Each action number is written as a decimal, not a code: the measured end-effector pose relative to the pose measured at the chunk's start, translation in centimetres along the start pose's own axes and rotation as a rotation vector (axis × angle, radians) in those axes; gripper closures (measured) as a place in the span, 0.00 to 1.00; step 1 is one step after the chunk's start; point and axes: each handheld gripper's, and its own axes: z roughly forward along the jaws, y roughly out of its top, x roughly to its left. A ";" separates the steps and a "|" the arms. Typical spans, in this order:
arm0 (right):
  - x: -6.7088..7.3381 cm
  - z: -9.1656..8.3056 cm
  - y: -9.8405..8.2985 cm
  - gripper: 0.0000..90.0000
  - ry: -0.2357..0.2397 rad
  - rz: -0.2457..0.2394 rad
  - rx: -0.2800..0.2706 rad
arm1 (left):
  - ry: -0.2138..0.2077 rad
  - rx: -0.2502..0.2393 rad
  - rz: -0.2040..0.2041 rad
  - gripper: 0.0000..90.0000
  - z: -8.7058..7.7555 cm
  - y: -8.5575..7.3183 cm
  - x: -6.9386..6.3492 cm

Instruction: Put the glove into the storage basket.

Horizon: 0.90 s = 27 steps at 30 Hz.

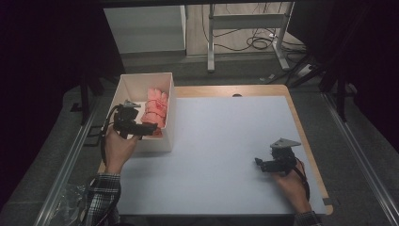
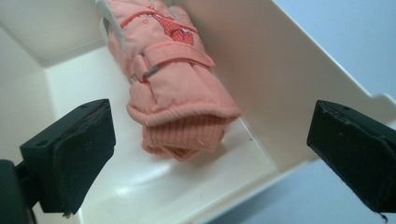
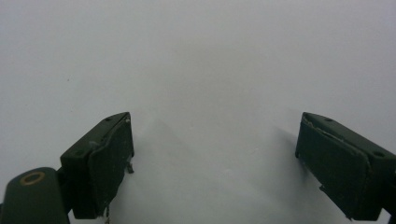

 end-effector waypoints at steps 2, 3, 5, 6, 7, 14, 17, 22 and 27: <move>0.0 0.0 0.0 0.13 -0.001 -0.002 -0.002 | -0.005 -0.003 0.007 0.02 -0.2 -0.5 -0.3; 0.0 0.0 0.0 0.13 0.000 0.000 0.000 | -0.008 -0.004 0.007 0.02 -0.3 -0.7 -0.4; 0.0 0.0 0.0 0.13 0.000 0.001 0.000 | -0.013 -0.008 0.011 0.02 -0.5 -1.1 -0.6; 0.0 0.0 0.0 0.13 0.000 0.001 0.000 | -0.017 -0.011 0.012 0.02 -0.6 -1.4 -0.7; 0.0 0.0 0.0 0.13 0.000 0.001 0.000 | -0.021 -0.013 0.014 0.02 -0.6 -1.6 -0.9; 0.0 0.0 0.0 0.13 0.000 -0.002 -0.001 | -0.040 -0.022 0.024 0.02 -1.0 -2.9 -1.7; 0.0 0.0 0.0 0.13 0.000 -0.002 -0.001 | -0.058 -0.031 0.021 0.02 -1.2 -3.5 -2.2; 0.0 0.0 0.0 0.13 0.000 -0.002 -0.001 | -0.083 -0.042 0.025 0.02 -1.2 -4.3 -3.1; 0.0 0.0 0.0 0.13 0.000 -0.002 -0.001 | -0.099 -0.055 0.038 0.02 -1.4 -5.0 -4.1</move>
